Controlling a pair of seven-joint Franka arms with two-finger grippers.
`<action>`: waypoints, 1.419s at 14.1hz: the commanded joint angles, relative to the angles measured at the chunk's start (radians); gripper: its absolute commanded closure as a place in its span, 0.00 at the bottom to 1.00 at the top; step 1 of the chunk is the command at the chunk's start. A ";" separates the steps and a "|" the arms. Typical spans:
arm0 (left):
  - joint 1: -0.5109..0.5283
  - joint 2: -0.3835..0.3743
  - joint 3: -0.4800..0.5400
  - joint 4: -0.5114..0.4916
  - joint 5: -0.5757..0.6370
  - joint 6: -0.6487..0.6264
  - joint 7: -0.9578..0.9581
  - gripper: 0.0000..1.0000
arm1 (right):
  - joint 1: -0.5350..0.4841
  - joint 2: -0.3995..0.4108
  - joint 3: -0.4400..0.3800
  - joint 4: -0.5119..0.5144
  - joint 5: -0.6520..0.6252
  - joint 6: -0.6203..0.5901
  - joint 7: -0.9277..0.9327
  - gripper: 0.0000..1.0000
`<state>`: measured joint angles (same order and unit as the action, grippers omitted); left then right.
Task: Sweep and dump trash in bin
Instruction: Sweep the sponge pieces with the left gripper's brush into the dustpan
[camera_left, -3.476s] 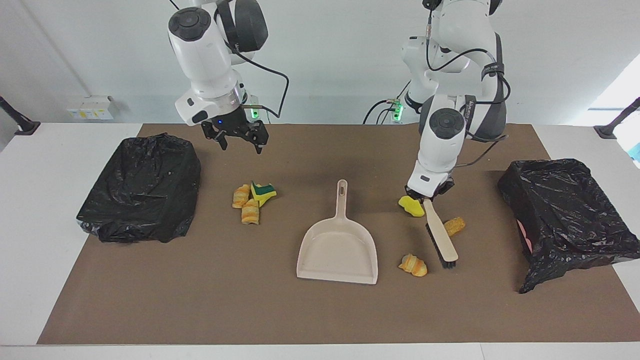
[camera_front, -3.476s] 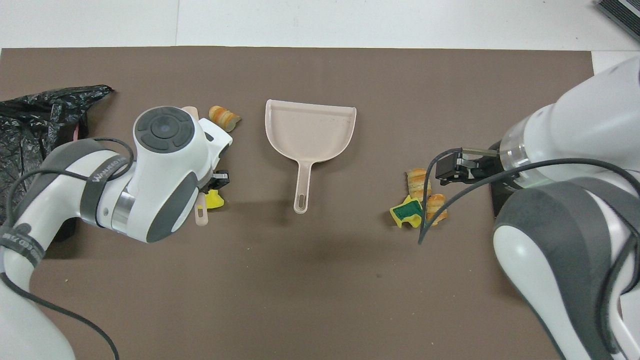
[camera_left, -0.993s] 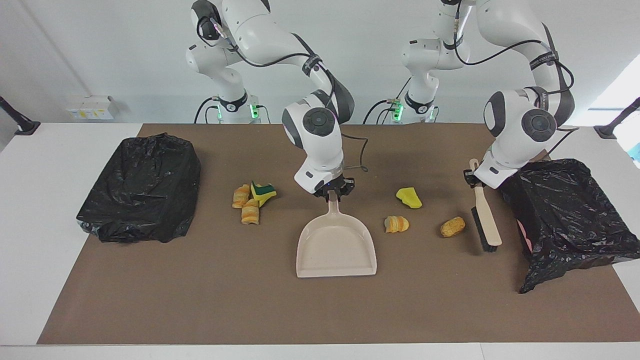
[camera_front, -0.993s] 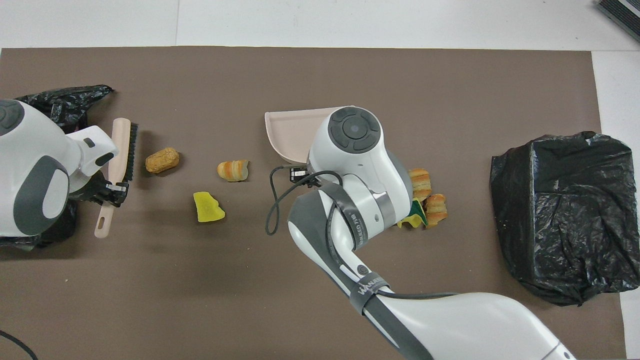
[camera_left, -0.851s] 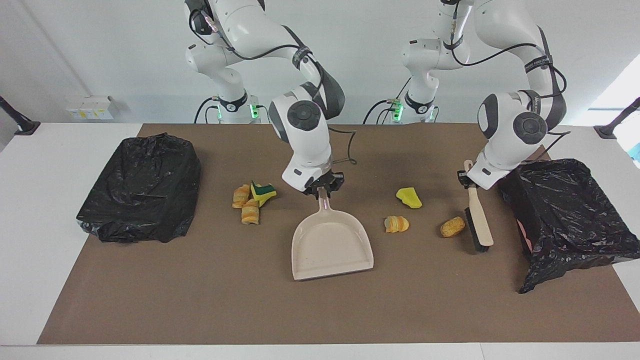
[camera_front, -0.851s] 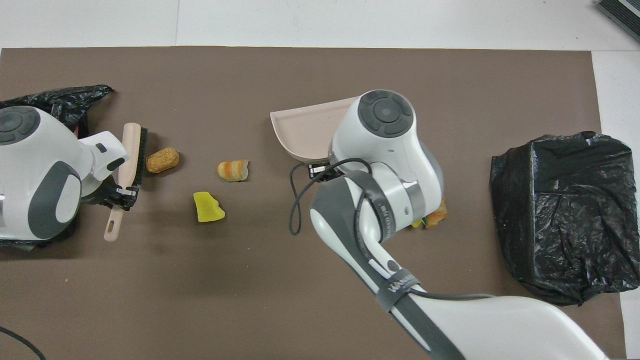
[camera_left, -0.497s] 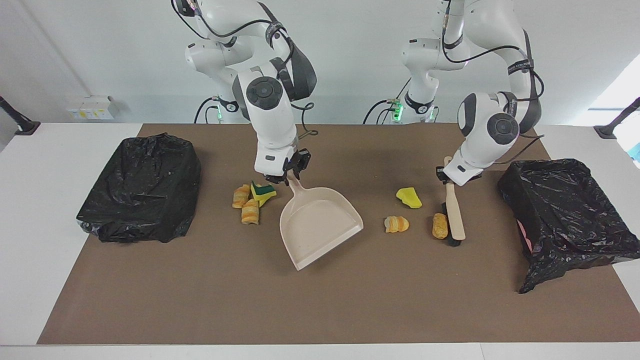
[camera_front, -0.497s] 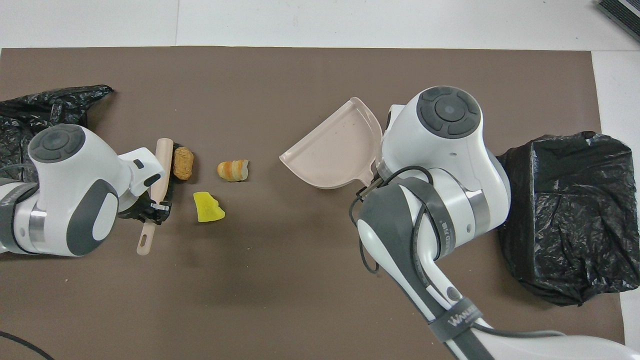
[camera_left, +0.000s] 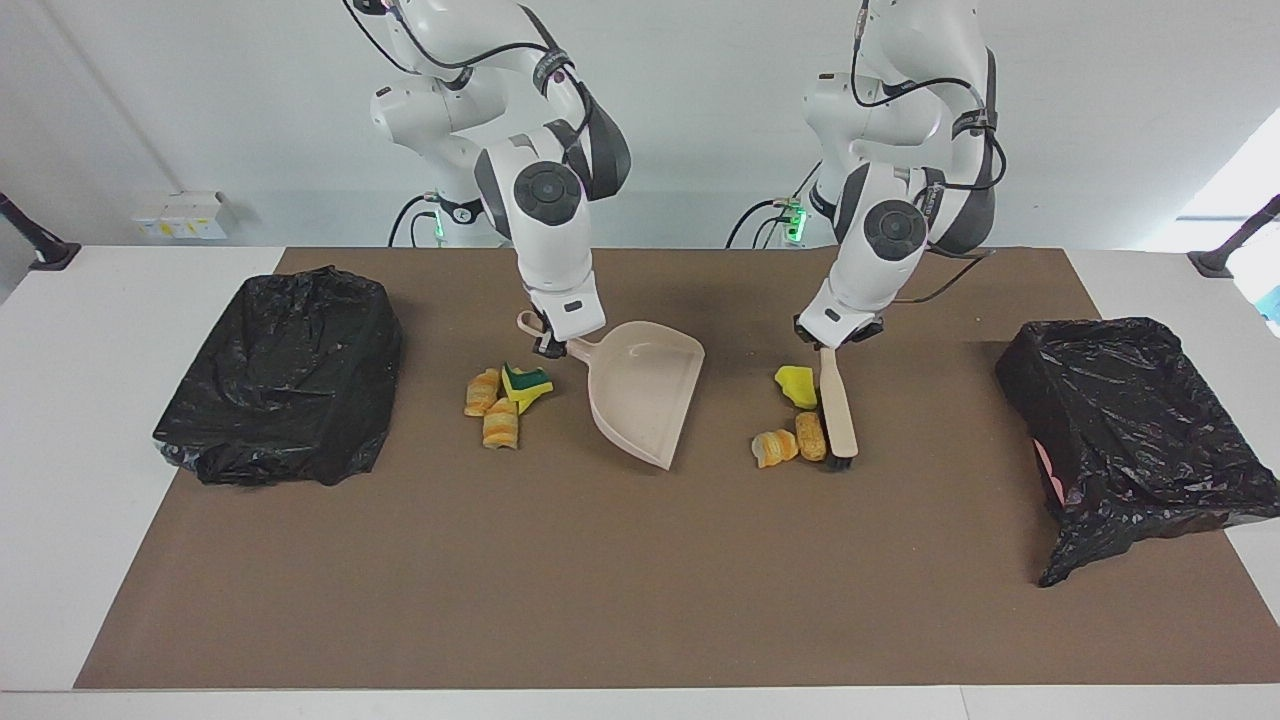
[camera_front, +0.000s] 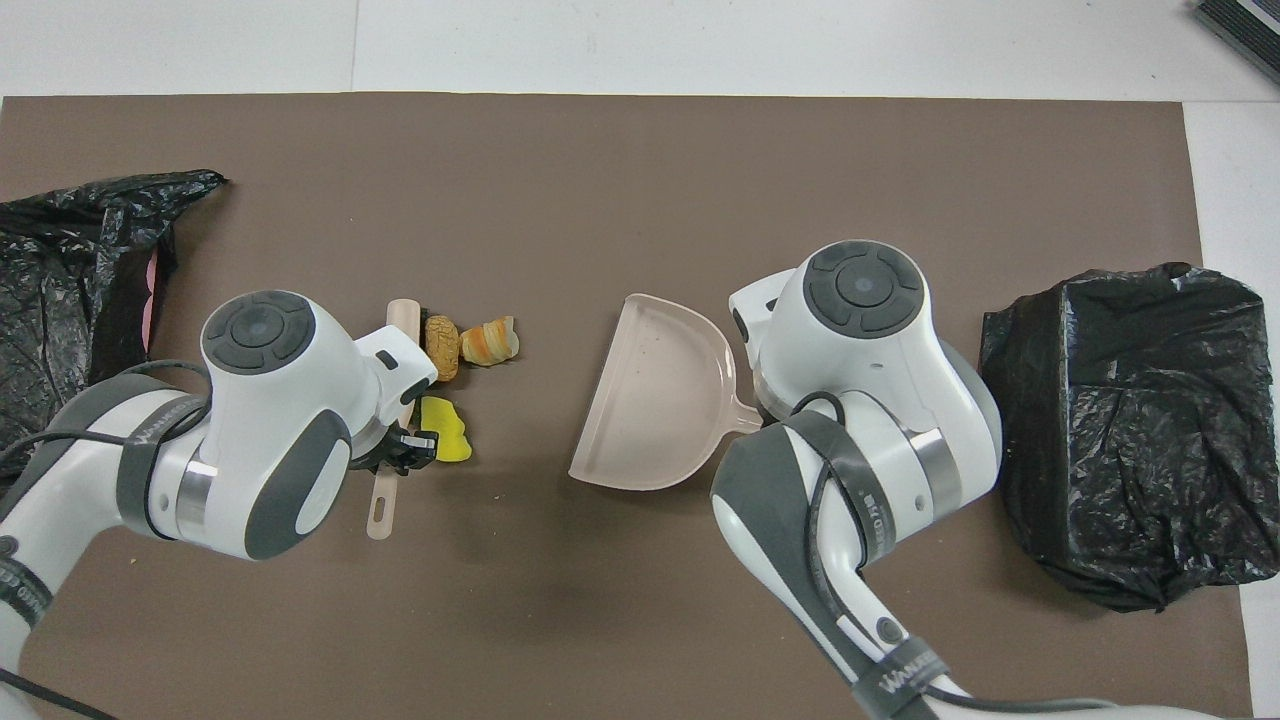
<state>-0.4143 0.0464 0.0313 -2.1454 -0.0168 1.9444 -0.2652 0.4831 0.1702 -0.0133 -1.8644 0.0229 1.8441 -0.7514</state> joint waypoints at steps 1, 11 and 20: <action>-0.031 -0.040 0.019 -0.027 -0.011 -0.011 -0.006 1.00 | 0.009 -0.041 0.004 -0.058 -0.017 0.047 0.007 1.00; 0.010 0.082 0.013 0.047 -0.012 0.085 0.026 1.00 | 0.094 0.034 0.004 -0.087 -0.015 0.201 0.187 1.00; -0.237 0.041 0.002 0.045 -0.133 -0.001 0.239 1.00 | 0.098 0.042 0.004 -0.085 -0.015 0.210 0.216 1.00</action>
<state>-0.5676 0.1086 0.0197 -2.1054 -0.1148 1.9828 -0.0416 0.5796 0.2086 -0.0106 -1.9425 0.0186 2.0253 -0.5714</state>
